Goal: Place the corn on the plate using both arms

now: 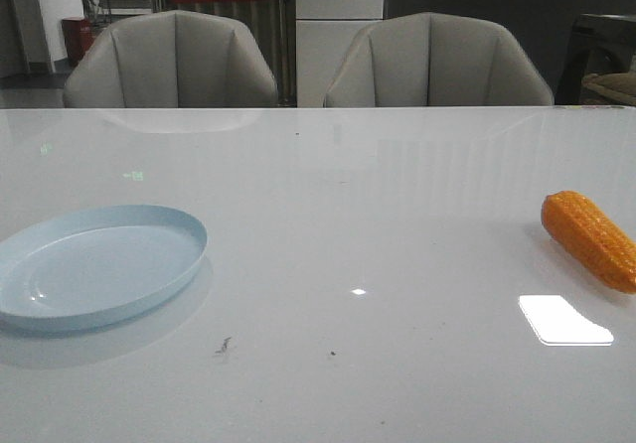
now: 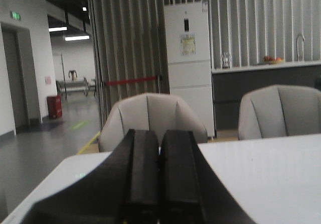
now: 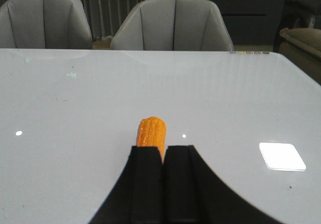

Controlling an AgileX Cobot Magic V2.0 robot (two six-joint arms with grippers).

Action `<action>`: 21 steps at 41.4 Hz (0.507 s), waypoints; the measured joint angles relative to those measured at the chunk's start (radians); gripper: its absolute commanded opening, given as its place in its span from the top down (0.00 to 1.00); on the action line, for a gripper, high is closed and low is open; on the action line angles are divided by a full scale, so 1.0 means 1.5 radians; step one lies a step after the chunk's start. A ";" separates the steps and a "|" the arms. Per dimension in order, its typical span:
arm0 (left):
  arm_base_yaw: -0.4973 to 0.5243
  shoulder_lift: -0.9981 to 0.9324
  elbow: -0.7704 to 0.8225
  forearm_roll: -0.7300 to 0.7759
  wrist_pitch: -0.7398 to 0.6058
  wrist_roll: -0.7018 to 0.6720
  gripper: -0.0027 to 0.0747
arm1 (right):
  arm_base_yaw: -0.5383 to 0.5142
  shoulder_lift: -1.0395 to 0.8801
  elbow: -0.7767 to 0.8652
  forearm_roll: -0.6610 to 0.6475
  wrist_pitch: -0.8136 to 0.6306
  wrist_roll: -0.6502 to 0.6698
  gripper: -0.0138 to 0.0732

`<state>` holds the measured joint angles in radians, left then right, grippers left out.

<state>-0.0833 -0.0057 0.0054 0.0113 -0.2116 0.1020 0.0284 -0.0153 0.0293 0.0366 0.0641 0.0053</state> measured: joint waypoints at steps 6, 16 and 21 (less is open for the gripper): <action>0.000 0.000 -0.005 0.000 -0.009 -0.011 0.85 | 0.000 0.000 -0.013 0.002 -0.080 0.000 0.81; 0.000 0.023 -0.153 0.072 0.141 -0.012 0.85 | 0.000 0.042 -0.227 0.002 0.065 -0.004 0.81; 0.000 0.102 -0.243 0.100 0.170 -0.012 0.85 | 0.000 0.132 -0.324 0.002 0.143 0.000 0.81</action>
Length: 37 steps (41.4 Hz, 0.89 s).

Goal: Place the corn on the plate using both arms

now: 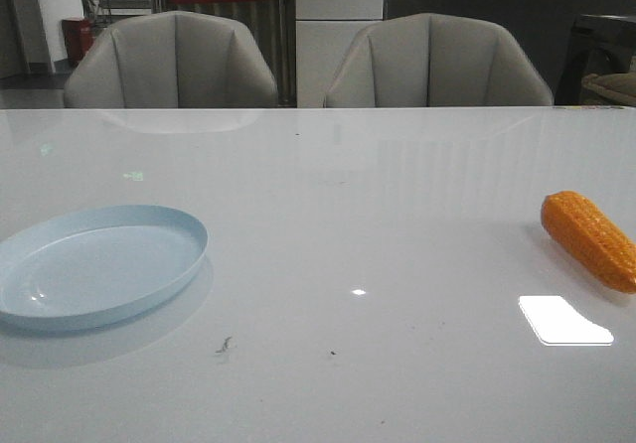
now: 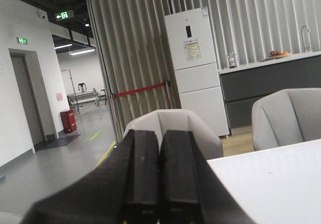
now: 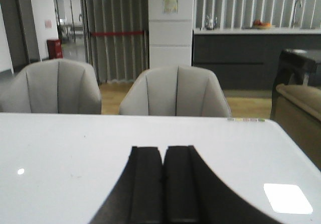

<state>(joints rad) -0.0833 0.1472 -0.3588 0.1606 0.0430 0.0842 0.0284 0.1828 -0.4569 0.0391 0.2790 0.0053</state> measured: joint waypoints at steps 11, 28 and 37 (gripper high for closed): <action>0.000 0.246 -0.142 -0.002 0.079 0.000 0.85 | 0.000 0.249 -0.126 0.000 0.029 0.000 0.81; 0.000 0.485 -0.164 -0.107 0.093 0.000 0.76 | 0.000 0.479 -0.135 0.000 0.017 0.000 0.78; 0.000 0.536 -0.165 -0.153 0.093 0.000 0.45 | 0.000 0.505 -0.135 0.000 0.017 0.000 0.36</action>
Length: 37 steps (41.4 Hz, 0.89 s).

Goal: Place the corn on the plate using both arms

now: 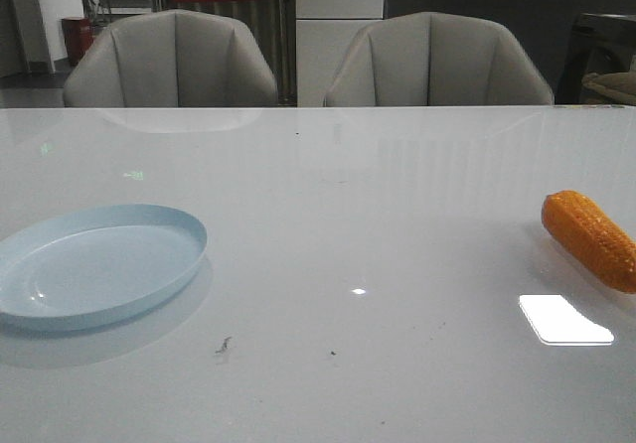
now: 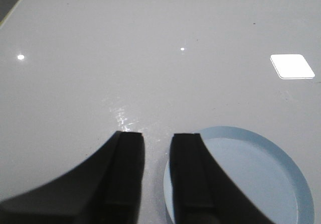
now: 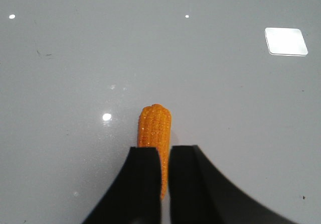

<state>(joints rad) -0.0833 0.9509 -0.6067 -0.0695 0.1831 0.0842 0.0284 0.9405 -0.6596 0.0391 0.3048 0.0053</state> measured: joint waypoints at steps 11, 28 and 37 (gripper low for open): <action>0.000 0.043 -0.001 -0.010 0.006 0.000 0.43 | 0.000 0.000 0.000 0.000 0.000 0.000 0.17; 0.013 0.204 -0.180 -0.059 0.239 -0.006 0.43 | 0.000 0.000 0.000 0.001 0.027 0.000 0.17; 0.043 0.374 -0.358 -0.059 0.392 -0.012 0.43 | 0.000 0.000 0.000 0.001 0.062 0.000 0.17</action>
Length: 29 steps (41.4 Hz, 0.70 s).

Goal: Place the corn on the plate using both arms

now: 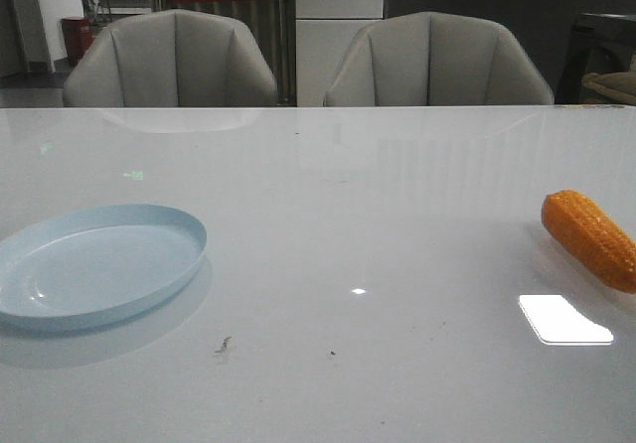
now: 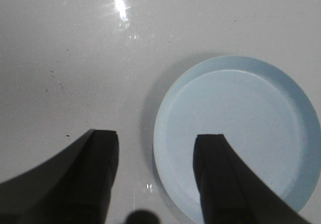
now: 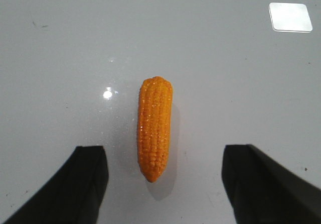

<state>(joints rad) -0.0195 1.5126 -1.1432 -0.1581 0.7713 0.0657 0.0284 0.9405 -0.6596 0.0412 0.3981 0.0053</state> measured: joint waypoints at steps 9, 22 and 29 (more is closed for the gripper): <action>0.000 0.171 -0.126 0.000 0.107 0.000 0.43 | 0.000 0.000 0.000 0.000 0.008 0.000 0.17; 0.000 0.315 -0.177 0.000 0.164 0.000 0.43 | 0.000 0.000 0.000 0.000 0.015 0.000 0.17; 0.000 0.344 -0.177 0.000 0.179 0.000 0.44 | 0.000 0.000 0.000 0.000 0.015 0.000 0.17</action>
<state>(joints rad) -0.0195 2.0284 -1.4087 -0.1581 1.0397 0.0657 0.0284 0.9405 -0.6596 0.0416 0.4208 0.0053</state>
